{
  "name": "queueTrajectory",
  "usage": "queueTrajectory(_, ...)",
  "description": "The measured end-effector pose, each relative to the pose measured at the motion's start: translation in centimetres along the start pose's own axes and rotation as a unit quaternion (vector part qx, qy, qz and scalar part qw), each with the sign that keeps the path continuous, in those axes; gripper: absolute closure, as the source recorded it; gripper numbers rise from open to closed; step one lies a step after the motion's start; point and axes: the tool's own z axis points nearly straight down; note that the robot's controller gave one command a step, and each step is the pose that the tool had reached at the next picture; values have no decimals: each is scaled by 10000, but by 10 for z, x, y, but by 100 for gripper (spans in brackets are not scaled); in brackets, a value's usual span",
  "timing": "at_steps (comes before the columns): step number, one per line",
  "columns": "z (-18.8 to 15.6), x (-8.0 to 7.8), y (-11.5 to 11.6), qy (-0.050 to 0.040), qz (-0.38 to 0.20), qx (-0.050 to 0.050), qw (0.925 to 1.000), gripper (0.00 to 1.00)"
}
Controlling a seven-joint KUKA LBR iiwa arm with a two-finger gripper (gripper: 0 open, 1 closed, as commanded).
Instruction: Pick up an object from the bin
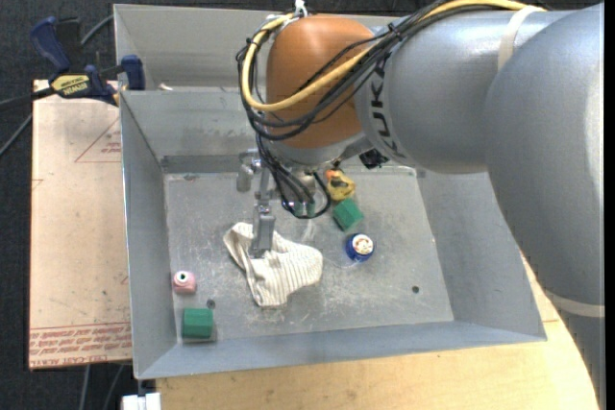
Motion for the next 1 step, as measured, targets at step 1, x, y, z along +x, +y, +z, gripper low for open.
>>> queueTrajectory(1, -5, -1, -1, -30, 24, -4, 10000, 0)
